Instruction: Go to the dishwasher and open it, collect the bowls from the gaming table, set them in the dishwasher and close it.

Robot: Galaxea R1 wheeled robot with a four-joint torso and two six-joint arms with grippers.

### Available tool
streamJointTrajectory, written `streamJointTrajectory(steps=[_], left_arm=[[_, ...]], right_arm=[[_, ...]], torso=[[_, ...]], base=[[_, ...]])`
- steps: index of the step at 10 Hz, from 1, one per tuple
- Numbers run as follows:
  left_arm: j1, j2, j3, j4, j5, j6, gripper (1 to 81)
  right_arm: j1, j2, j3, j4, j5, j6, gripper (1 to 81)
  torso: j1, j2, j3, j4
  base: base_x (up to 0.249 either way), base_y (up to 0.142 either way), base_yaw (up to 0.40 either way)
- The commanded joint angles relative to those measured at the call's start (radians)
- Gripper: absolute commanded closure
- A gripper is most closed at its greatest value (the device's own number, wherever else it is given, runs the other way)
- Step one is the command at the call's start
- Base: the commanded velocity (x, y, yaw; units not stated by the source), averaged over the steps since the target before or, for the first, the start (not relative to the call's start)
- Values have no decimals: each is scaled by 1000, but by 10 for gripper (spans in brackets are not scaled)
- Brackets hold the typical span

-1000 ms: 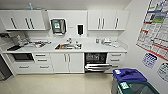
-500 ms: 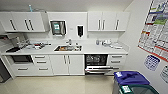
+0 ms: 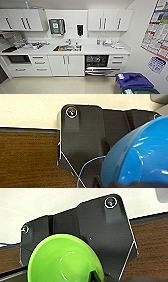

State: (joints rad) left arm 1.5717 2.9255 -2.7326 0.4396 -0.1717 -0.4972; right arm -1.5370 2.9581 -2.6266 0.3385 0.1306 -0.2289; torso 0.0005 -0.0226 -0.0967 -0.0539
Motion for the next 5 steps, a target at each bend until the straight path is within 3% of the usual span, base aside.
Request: streamJointTrajectory(steps=[1,5], left_arm=[[-23,-2,2,-4,46,2,811],[-23,-2,2,-7,46,2,811]], right_arm=[[34,-17,-4,-6,-63,-4,811],[31,-17,-9,-4,-63,-4,811]], torso=[[0,0,0,0],[0,0,0,0]], base=[[116,0,0],[120,0,0]])
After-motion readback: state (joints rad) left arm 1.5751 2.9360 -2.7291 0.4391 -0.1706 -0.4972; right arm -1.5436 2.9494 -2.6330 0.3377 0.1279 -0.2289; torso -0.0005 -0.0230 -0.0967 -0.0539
